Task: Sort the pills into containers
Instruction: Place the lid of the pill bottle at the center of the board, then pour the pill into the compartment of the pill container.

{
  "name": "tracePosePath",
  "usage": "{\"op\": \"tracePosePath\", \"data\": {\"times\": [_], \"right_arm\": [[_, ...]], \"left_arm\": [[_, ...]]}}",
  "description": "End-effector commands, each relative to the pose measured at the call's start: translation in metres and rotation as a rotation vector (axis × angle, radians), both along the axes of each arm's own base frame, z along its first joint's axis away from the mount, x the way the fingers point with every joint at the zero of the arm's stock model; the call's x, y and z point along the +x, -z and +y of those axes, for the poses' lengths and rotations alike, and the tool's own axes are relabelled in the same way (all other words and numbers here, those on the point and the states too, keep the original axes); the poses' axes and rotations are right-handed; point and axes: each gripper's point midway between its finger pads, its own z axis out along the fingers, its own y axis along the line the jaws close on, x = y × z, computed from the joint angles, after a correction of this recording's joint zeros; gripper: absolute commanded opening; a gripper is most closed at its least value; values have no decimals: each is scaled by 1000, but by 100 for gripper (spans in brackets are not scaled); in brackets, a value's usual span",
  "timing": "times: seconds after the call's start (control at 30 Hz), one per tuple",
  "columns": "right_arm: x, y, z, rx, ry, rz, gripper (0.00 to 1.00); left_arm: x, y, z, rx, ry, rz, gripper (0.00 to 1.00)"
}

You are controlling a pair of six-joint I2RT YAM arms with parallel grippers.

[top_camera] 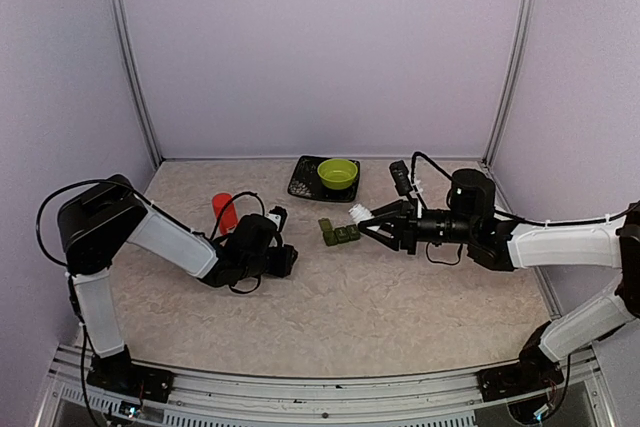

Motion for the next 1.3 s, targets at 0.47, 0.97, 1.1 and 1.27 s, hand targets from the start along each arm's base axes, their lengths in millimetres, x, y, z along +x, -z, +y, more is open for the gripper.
{"op": "tracePosePath", "data": {"times": [0.47, 0.97, 1.1, 1.27], "right_arm": [[58, 47, 6, -71, 61, 16, 0], [95, 95, 20, -231, 92, 106, 0], [101, 111, 18, -280, 118, 137, 0], [104, 130, 20, -324, 113, 190, 0]], "left_arm": [[-7, -85, 4, -186, 1, -106, 85], [-20, -95, 16, -225, -9, -110, 99], [-21, -94, 16, -229, -8, -107, 99], [-22, -90, 16, -230, -8, -100, 99]]}}
